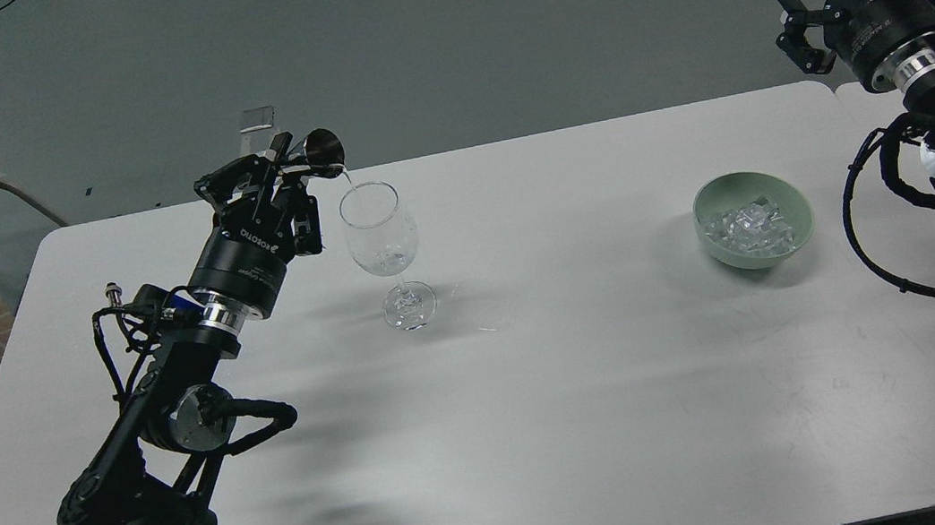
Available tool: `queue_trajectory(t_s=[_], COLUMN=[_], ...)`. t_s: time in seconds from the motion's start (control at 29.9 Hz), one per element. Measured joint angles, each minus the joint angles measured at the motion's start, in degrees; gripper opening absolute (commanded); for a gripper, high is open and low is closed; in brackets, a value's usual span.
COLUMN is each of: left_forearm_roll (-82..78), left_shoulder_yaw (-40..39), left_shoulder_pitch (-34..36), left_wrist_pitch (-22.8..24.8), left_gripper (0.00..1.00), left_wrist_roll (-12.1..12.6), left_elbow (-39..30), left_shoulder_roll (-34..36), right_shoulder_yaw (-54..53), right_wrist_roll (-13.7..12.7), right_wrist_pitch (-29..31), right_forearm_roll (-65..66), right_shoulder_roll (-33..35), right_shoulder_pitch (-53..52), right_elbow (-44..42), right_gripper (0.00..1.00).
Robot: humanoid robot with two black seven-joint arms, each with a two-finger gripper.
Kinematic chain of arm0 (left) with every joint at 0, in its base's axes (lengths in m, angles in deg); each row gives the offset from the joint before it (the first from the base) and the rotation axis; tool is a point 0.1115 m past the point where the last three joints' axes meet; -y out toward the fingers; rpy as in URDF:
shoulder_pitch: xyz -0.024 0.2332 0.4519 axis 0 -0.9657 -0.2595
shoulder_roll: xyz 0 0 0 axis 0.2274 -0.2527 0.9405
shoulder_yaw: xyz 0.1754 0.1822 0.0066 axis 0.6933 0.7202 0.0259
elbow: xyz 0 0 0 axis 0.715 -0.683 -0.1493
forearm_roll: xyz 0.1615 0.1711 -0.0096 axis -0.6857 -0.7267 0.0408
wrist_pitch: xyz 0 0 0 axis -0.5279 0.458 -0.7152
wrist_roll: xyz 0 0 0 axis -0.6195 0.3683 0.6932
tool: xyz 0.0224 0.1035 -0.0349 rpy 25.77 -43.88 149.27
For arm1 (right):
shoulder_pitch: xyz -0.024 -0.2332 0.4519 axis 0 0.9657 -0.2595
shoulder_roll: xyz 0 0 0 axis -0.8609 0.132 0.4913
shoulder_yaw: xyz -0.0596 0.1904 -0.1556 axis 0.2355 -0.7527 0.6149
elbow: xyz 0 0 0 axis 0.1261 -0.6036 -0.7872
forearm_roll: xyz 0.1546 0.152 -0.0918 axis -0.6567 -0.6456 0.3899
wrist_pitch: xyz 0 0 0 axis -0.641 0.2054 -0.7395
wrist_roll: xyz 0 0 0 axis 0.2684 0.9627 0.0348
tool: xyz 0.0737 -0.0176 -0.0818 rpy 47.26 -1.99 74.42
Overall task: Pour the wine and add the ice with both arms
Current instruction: 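Tilt the jigger over the wine glass to pour with the left gripper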
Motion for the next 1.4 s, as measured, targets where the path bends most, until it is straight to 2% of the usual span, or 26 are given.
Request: queue_trajectory(t_s=[0.9, 1.1, 1.4], left_forearm_roll=[-8.5, -11.8, -12.8], left_shoulder_yaw=[0.2, 1.0, 1.4], left_shoulder_pitch=[0.7, 0.7, 1.4], left_wrist_pitch=[1.1, 1.2, 0.7], left_gripper=[0.00, 0.00, 0.00], left_wrist_roll=[-3.1, -4.9, -5.0], left_elbow=[0.0, 0.0, 0.1], left_shoulder_roll=[1.6, 1.6, 2.0], right_shoulder_yaw=[-0.2, -0.3, -0.5], right_wrist_roll=[0.0, 0.0, 0.0], right_wrist_pitch=[-0.1, -0.1, -0.1], right_forearm_roll=[0.0, 0.0, 0.0], right_shoulder_roll=[-0.1, -0.1, -0.1], right_shoulder_pitch=[-0.2, -0.2, -0.1], right_elbow=[0.0, 0.0, 0.0], right_gripper=[1.00, 1.00, 1.00])
